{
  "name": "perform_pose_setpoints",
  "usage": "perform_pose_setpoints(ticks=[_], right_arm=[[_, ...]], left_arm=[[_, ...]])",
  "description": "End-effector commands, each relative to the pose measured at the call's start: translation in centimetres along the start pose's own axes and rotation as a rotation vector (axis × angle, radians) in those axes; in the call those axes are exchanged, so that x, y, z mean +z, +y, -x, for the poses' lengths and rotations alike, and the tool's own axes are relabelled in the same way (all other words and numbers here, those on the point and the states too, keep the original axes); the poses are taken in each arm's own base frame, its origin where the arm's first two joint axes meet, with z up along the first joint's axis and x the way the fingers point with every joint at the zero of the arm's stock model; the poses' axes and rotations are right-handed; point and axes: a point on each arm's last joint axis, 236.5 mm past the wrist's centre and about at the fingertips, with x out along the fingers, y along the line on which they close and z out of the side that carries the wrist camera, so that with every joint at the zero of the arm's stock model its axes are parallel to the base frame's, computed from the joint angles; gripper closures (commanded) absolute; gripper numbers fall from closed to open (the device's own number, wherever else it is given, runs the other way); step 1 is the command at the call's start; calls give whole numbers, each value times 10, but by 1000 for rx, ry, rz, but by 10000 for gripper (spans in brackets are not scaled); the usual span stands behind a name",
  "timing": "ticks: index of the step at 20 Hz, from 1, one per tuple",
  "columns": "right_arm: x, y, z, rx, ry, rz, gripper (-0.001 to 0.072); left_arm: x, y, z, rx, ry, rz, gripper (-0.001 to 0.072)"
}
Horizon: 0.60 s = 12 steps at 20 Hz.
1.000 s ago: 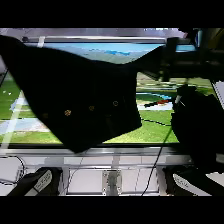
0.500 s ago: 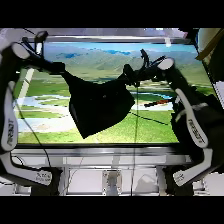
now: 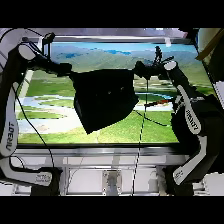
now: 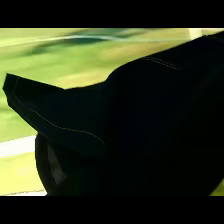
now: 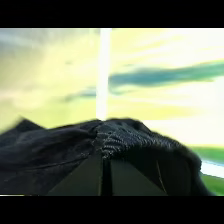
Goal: Fold the clothes and pants, and hang the long-sleeved shirts on hangers.
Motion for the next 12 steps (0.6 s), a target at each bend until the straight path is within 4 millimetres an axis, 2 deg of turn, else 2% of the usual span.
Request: perform_pose_setpoints(ticks=[1, 4, 7, 9, 12], right_arm=[[-37, -5, 22, -82, 197, 210, 692], [-85, -26, 65, -248, 444, 320, 692], [-109, -44, 105, -386, 586, 378, 692], [-123, -52, 112, -432, 626, 397, 692], [-179, -71, 105, -446, 766, 359, 692]], left_arm=[[-62, -43, 19, -66, 130, -42, 683], [-132, -66, 16, -93, 226, -18, 683], [-191, -85, 6, -84, 234, 19, 684], [-227, -88, -1, -67, 253, 65, 684], [-274, -92, -12, -61, 326, 70, 684]])
